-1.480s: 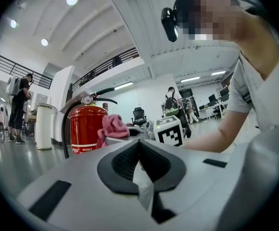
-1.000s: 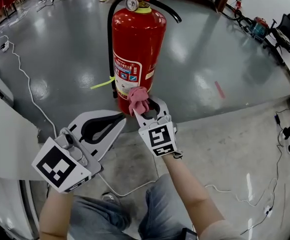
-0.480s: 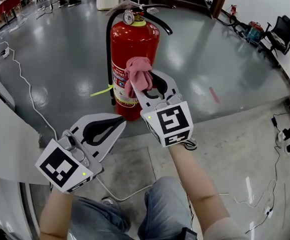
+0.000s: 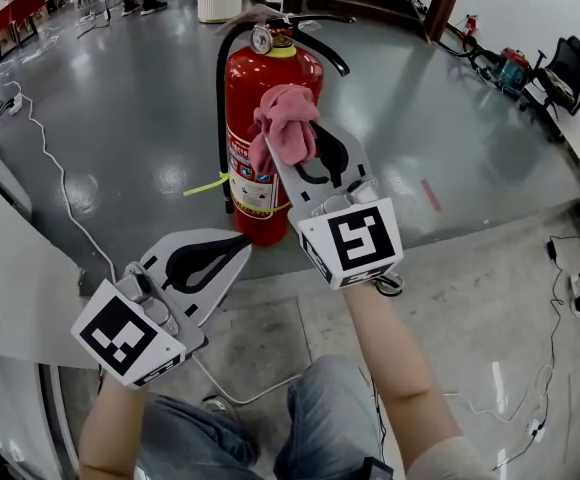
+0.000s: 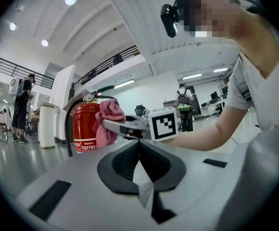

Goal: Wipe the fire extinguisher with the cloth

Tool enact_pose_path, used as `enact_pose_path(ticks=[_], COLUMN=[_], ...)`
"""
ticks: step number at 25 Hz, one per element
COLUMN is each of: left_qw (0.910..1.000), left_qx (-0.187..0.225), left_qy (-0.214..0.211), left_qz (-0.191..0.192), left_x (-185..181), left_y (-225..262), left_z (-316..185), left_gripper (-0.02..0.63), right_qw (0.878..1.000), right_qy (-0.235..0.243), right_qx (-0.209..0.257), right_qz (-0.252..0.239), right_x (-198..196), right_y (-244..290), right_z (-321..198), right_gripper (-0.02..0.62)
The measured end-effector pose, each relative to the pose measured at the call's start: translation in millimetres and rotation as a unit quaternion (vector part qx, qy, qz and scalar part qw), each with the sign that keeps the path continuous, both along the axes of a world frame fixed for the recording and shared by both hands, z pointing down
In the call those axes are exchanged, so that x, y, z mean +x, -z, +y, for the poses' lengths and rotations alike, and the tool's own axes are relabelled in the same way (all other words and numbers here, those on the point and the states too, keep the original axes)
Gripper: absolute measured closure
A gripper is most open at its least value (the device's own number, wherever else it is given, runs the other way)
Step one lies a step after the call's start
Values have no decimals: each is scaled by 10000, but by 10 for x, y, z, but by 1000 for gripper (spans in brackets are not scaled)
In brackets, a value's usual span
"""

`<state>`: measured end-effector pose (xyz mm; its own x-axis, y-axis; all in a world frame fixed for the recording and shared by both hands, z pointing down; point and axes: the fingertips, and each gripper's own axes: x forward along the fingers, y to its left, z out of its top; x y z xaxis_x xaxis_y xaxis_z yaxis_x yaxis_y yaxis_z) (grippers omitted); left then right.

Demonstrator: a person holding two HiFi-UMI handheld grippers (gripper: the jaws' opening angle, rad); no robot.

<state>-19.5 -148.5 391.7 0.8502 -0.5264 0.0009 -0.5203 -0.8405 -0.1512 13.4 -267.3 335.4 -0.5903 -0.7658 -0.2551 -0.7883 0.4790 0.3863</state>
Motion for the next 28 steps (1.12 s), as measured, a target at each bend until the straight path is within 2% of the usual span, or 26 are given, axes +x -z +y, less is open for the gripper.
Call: enact_pose_path(ticks=[4,10,15,20,25,28], left_qw=[9999,9996,9993,9994,9994,9993], left_qx=[-106,-251,-356,-337,-337,-338], left_qy=[17,37,0,-19,-33,-21], left_qz=[-32,-76,-86,-80,-124,-168], left_x=[-11,-4,32,28,9,-27], left_y=[-104,-290,-397,-391,-392,-393], left_z=[-10,-54,-65,-42,19,50], left_gripper=[595,595,595,595,595,595], right_qw=[9996,9964,9887,9857,9649,9669], right_qy=[-112,-282,-353,-501,-653,-696], right_qx=[-128,-640,-1253,-1396,-2069,-1922], right_qz=[239,487,742,805,1477,1529], right_x=[-18,-34,7,2,37,44], right_y=[-513,-1350,-2003,-2204,-2698,-2439], right_z=[6,-22,-53,-52,-52,-47], right_gripper=[451,451,451,451,451,453])
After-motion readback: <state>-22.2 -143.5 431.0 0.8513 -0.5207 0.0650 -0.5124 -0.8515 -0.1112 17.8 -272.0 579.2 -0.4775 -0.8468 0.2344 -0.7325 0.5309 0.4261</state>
